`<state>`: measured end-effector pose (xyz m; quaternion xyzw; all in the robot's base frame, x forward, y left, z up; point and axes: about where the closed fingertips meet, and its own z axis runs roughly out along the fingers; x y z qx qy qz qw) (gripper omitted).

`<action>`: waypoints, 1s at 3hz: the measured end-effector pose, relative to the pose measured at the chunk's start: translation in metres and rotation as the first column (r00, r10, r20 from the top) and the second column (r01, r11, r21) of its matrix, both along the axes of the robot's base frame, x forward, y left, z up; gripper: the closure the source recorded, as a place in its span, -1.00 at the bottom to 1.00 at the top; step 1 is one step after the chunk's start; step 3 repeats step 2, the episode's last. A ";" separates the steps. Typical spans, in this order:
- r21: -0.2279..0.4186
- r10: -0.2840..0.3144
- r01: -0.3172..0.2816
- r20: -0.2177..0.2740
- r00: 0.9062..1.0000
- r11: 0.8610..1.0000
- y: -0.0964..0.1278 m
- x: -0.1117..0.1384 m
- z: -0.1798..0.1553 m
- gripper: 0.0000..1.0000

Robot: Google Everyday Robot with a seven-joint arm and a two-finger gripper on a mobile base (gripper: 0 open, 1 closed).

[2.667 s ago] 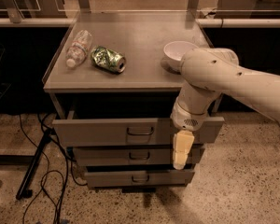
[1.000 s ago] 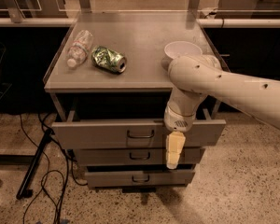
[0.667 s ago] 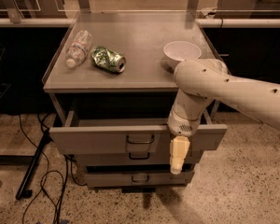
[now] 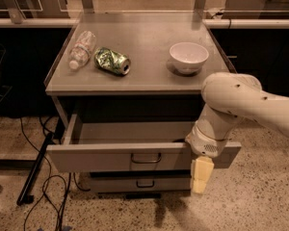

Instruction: Open top drawer

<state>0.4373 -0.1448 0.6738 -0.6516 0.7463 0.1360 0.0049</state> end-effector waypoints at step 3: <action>0.014 -0.054 0.054 -0.014 0.998 0.998 -0.028 -0.036 0.004 -1.00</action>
Offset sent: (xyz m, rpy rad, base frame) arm -0.0507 -0.0395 0.0074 0.0230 0.0167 -0.0791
